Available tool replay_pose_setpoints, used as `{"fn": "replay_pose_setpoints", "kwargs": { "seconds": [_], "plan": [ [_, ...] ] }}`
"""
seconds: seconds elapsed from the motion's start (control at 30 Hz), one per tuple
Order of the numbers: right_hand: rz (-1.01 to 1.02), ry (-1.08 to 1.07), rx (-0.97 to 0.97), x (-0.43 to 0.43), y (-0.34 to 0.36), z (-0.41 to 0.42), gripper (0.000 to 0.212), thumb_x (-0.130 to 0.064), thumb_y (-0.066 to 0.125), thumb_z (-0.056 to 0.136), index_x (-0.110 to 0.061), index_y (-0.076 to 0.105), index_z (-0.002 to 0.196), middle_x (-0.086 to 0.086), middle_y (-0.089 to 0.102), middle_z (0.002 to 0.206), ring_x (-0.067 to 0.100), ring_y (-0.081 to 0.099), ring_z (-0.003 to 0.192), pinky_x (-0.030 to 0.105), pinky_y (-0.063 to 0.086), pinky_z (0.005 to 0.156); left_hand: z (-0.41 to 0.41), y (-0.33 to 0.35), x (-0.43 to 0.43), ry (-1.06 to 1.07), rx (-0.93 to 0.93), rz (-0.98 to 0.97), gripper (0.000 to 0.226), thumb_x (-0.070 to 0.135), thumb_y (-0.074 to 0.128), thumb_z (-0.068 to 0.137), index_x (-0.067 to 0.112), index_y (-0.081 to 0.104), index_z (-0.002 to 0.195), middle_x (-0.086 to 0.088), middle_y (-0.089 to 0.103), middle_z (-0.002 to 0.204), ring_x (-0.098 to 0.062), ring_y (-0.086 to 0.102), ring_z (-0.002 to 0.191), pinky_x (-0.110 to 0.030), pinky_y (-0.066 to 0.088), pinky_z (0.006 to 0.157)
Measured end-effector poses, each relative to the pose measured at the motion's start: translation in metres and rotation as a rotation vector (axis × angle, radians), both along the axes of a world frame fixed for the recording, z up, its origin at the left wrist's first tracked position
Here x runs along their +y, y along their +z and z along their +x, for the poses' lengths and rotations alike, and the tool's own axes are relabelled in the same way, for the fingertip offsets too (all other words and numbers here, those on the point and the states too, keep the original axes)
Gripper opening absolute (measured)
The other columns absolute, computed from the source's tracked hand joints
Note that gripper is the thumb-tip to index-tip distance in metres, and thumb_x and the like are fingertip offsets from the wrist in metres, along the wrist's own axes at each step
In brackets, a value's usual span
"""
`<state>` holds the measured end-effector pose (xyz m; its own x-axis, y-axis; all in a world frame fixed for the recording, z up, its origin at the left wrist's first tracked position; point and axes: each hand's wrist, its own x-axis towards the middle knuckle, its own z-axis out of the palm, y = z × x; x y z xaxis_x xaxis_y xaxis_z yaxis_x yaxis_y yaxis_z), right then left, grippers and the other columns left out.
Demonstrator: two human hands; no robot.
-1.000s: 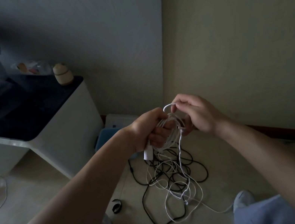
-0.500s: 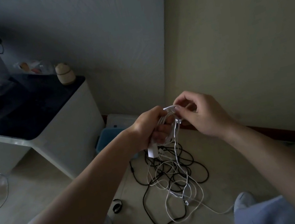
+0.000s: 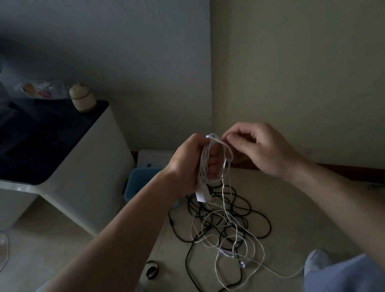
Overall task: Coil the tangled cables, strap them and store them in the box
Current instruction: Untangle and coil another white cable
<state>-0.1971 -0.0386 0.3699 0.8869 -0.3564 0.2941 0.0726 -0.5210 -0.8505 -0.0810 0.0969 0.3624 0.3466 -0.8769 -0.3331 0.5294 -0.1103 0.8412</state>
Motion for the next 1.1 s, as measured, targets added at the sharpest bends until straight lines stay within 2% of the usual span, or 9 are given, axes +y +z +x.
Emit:
{"fn": "replay_pose_setpoints", "kwargs": {
  "seconds": [0.07, 0.2, 0.4, 0.53, 0.63, 0.73, 0.87, 0.97, 1.1],
  "plan": [
    [0.097, -0.04, -0.011, 0.0, -0.001, 0.0, 0.011, -0.031, 0.065, 0.084, -0.024, 0.068, 0.091, -0.002, 0.07, 0.086, 0.02, 0.069, 0.077, 0.053, 0.059, 0.076, -0.001, 0.0, 0.0, -0.035, 0.012, -0.002, 0.027, 0.024, 0.026, 0.091, 0.018, 0.035, 0.067, 0.0, 0.028, 0.063, -0.011, 0.026, 0.052, -0.028, 0.016, 0.055],
    [0.129, 0.005, 0.031, -0.003, -0.003, -0.002, 0.042, -0.041, 0.071, 0.064, -0.035, 0.065, 0.105, -0.005, 0.064, 0.102, 0.004, 0.064, 0.07, 0.029, 0.054, 0.06, -0.003, 0.004, 0.002, -0.128, 0.056, -0.023, 0.021, 0.029, 0.033, 0.08, 0.017, 0.033, 0.062, 0.002, 0.03, 0.053, -0.009, 0.028, 0.04, -0.022, 0.018, 0.04],
    [0.223, 0.131, 0.079, 0.006, -0.004, -0.001, 0.033, -0.011, 0.076, 0.076, -0.033, 0.073, 0.101, -0.007, 0.072, 0.104, 0.022, 0.074, 0.073, 0.047, 0.063, 0.063, 0.0, 0.0, 0.003, -0.142, -0.08, 0.029, 0.029, 0.035, 0.034, 0.072, 0.016, 0.034, 0.049, 0.002, 0.028, 0.048, -0.011, 0.023, 0.037, -0.014, 0.018, 0.036],
    [0.218, 0.087, 0.025, 0.012, -0.003, 0.0, 0.029, -0.017, 0.085, 0.078, -0.027, 0.071, 0.102, -0.01, 0.07, 0.102, 0.022, 0.072, 0.065, 0.038, 0.062, 0.059, 0.005, 0.0, 0.005, -0.106, -0.094, -0.015, 0.033, 0.036, 0.034, 0.071, 0.016, 0.039, 0.046, 0.001, 0.03, 0.044, -0.011, 0.024, 0.034, -0.013, 0.024, 0.034],
    [0.292, 0.082, 0.07, 0.013, -0.001, 0.001, 0.029, -0.013, 0.086, 0.077, -0.02, 0.069, 0.1, -0.01, 0.07, 0.097, 0.022, 0.072, 0.068, 0.04, 0.063, 0.06, 0.005, -0.001, 0.006, -0.097, -0.117, -0.015, 0.036, 0.036, 0.036, 0.07, 0.012, 0.048, 0.047, 0.0, 0.033, 0.042, -0.012, 0.026, 0.034, -0.013, 0.025, 0.035],
    [0.326, 0.11, 0.141, 0.01, 0.001, 0.0, 0.029, -0.004, 0.084, 0.077, -0.016, 0.07, 0.1, 0.0, 0.072, 0.094, 0.022, 0.073, 0.072, 0.042, 0.063, 0.062, 0.002, -0.002, 0.007, -0.113, -0.129, -0.011, 0.037, 0.035, 0.035, 0.07, 0.003, 0.052, 0.065, 0.0, 0.037, 0.041, -0.011, 0.029, 0.033, -0.013, 0.025, 0.035],
    [0.344, 0.169, 0.19, 0.004, 0.003, -0.003, 0.028, -0.002, 0.081, 0.078, -0.018, 0.073, 0.099, 0.006, 0.072, 0.093, 0.016, 0.069, 0.068, 0.028, 0.059, 0.057, -0.002, -0.001, 0.006, -0.133, -0.135, -0.016, 0.039, 0.035, 0.034, 0.071, 0.002, 0.055, 0.064, -0.001, 0.036, 0.041, -0.012, 0.029, 0.034, -0.014, 0.024, 0.036],
    [0.31, 0.175, 0.201, 0.003, 0.001, -0.004, 0.025, -0.008, 0.083, 0.079, -0.02, 0.076, 0.1, 0.014, 0.074, 0.098, 0.02, 0.071, 0.072, 0.03, 0.06, 0.061, -0.004, -0.002, 0.005, -0.108, -0.128, 0.001, 0.045, 0.032, 0.031, 0.076, 0.004, 0.06, 0.056, -0.003, 0.035, 0.04, -0.014, 0.028, 0.032, -0.013, 0.025, 0.036],
    [0.231, 0.141, 0.202, 0.002, -0.003, -0.003, 0.015, -0.014, 0.081, 0.082, -0.017, 0.072, 0.095, 0.004, 0.072, 0.086, 0.023, 0.071, 0.068, 0.043, 0.063, 0.063, -0.008, -0.004, 0.004, -0.002, -0.16, 0.009, 0.048, 0.031, 0.029, 0.084, 0.005, 0.054, 0.054, -0.004, 0.037, 0.044, -0.018, 0.03, 0.036, -0.021, 0.02, 0.042]
  ]
}}
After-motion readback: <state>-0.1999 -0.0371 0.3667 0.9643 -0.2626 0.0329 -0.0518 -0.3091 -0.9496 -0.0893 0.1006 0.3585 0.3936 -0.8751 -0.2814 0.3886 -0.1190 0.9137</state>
